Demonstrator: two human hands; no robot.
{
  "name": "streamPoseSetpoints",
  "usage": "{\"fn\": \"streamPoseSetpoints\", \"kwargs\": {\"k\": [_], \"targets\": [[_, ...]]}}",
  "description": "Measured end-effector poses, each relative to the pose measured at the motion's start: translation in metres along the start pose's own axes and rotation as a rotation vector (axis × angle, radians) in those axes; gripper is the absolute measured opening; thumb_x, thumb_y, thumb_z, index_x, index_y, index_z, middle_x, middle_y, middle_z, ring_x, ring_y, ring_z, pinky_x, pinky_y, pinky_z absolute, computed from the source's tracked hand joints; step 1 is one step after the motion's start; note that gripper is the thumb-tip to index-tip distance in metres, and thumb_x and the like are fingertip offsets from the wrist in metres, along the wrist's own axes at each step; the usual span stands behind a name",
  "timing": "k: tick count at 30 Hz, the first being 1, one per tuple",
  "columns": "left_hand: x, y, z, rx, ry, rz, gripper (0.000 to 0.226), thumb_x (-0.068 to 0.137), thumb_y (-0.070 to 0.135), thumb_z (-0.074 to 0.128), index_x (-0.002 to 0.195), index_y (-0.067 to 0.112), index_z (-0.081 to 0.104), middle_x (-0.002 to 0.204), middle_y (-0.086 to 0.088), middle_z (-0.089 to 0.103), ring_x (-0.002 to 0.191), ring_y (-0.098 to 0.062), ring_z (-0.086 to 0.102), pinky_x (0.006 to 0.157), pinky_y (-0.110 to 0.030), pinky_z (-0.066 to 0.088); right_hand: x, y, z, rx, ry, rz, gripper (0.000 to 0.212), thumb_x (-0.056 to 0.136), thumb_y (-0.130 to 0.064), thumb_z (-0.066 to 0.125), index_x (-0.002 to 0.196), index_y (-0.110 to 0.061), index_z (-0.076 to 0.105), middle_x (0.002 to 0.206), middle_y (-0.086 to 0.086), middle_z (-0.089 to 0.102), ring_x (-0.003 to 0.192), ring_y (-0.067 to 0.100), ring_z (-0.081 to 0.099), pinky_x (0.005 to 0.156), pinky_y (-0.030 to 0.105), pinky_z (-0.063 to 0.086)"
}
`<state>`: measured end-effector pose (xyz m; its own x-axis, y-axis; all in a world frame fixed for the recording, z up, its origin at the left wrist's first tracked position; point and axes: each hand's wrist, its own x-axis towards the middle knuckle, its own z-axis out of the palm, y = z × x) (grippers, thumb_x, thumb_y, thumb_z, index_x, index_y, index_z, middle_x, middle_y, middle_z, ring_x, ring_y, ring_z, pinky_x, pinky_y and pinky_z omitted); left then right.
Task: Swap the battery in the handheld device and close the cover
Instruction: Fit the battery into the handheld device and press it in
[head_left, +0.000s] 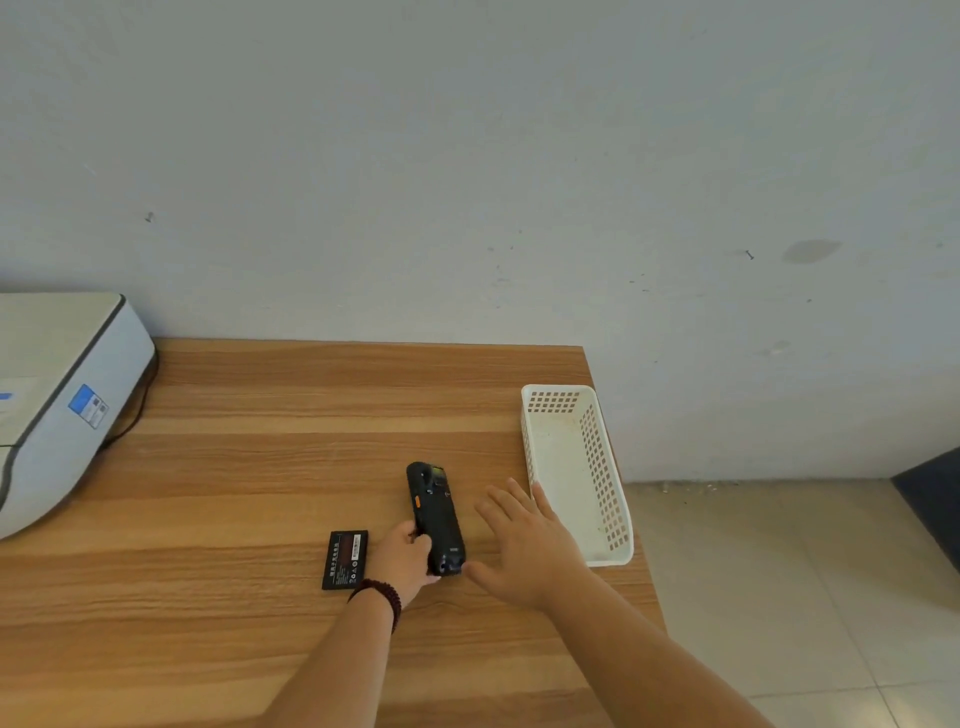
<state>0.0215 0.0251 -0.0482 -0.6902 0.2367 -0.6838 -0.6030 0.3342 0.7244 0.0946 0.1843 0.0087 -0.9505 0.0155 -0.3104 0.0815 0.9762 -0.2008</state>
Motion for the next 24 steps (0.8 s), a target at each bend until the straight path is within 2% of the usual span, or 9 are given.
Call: {"fn": "streamPoseSetpoints", "kwargs": {"k": [2, 4, 6, 8, 10, 12, 14, 19, 24], "targets": [[0.002, -0.001, 0.0, -0.016, 0.02, -0.03, 0.022, 0.098, 0.001, 0.041, 0.105, 0.012, 0.058, 0.114, -0.014, 0.065, 0.101, -0.026, 0.064, 0.088, -0.043, 0.055, 0.0, 0.0, 0.0, 0.01, 0.007, -0.002, 0.08, 0.087, -0.065, 0.039, 0.154, -0.027, 0.016, 0.163, -0.002, 0.013, 0.151, 0.021, -0.005, 0.12, 0.044, -0.011], [0.002, -0.002, 0.002, -0.041, 0.042, -0.049, 0.017, 0.095, 0.007, 0.051, 0.11, 0.012, 0.055, 0.111, -0.01, 0.063, 0.101, -0.024, 0.062, 0.088, -0.041, 0.055, 0.0, 0.0, -0.001, 0.021, 0.008, -0.007, 0.08, 0.087, -0.065, 0.04, 0.154, -0.028, 0.015, 0.163, -0.002, 0.014, 0.151, 0.021, -0.004, 0.12, 0.045, -0.011], [0.006, -0.005, 0.005, -0.029, 0.046, -0.045, 0.053, 0.087, 0.018, 0.067, 0.135, 0.011, 0.044, 0.119, -0.01, 0.062, 0.102, -0.022, 0.062, 0.086, -0.039, 0.055, 0.0, 0.001, -0.001, 0.033, 0.017, -0.004, 0.08, 0.087, -0.064, 0.041, 0.153, -0.029, 0.015, 0.163, -0.002, 0.015, 0.151, 0.021, -0.004, 0.12, 0.045, -0.011], [0.005, -0.004, 0.008, 0.005, 0.066, -0.028, 0.073, 0.081, 0.022, 0.076, 0.142, 0.01, 0.037, 0.124, -0.011, 0.062, 0.104, -0.022, 0.061, 0.095, -0.043, 0.051, -0.001, 0.002, -0.001, 0.032, 0.018, 0.0, 0.079, 0.087, -0.064, 0.04, 0.153, -0.029, 0.016, 0.163, -0.003, 0.015, 0.151, 0.02, -0.004, 0.12, 0.045, -0.011], [0.005, -0.001, 0.011, 0.08, 0.12, -0.002, 0.067, 0.079, 0.022, 0.079, 0.135, 0.008, 0.043, 0.122, -0.009, 0.063, 0.106, -0.023, 0.059, 0.098, -0.04, 0.046, -0.002, 0.003, -0.002, 0.024, 0.019, 0.001, 0.078, 0.088, -0.064, 0.039, 0.153, -0.029, 0.017, 0.163, -0.004, 0.014, 0.151, 0.02, -0.005, 0.12, 0.045, -0.011], [0.005, 0.003, 0.013, 0.143, 0.178, 0.014, 0.061, 0.08, 0.017, 0.077, 0.131, 0.005, 0.045, 0.123, -0.01, 0.06, 0.112, -0.027, 0.057, 0.092, -0.032, 0.043, -0.002, 0.003, -0.003, 0.015, 0.022, -0.002, 0.076, 0.088, -0.064, 0.038, 0.153, -0.029, 0.018, 0.163, -0.003, 0.014, 0.151, 0.02, -0.004, 0.119, 0.046, -0.012], [0.006, 0.008, 0.013, 0.192, 0.22, 0.02, 0.06, 0.082, 0.009, 0.074, 0.133, 0.005, 0.043, 0.127, -0.013, 0.058, 0.116, -0.03, 0.055, 0.09, -0.033, 0.042, -0.002, 0.003, -0.005, 0.011, 0.026, -0.005, 0.076, 0.088, -0.064, 0.037, 0.153, -0.028, 0.019, 0.163, -0.003, 0.014, 0.151, 0.02, -0.004, 0.119, 0.046, -0.012], [0.013, 0.011, 0.004, 0.336, 0.174, 0.001, 0.068, 0.083, 0.007, 0.072, 0.142, 0.011, 0.038, 0.131, -0.014, 0.057, 0.114, -0.028, 0.057, 0.089, -0.034, 0.045, -0.001, 0.004, -0.003, 0.007, 0.036, -0.011, 0.077, 0.088, -0.065, 0.038, 0.153, -0.027, 0.02, 0.163, -0.004, 0.013, 0.151, 0.019, -0.005, 0.119, 0.045, -0.012], [0.013, 0.012, 0.0, 0.493, 0.145, 0.018, 0.063, 0.085, 0.008, 0.068, 0.142, 0.013, 0.04, 0.125, -0.013, 0.061, 0.11, -0.026, 0.059, 0.085, -0.03, 0.047, 0.001, 0.003, -0.002, 0.012, 0.048, -0.018, 0.078, 0.087, -0.064, 0.039, 0.153, -0.027, 0.02, 0.163, -0.004, 0.015, 0.151, 0.019, -0.004, 0.119, 0.044, -0.012]]}}
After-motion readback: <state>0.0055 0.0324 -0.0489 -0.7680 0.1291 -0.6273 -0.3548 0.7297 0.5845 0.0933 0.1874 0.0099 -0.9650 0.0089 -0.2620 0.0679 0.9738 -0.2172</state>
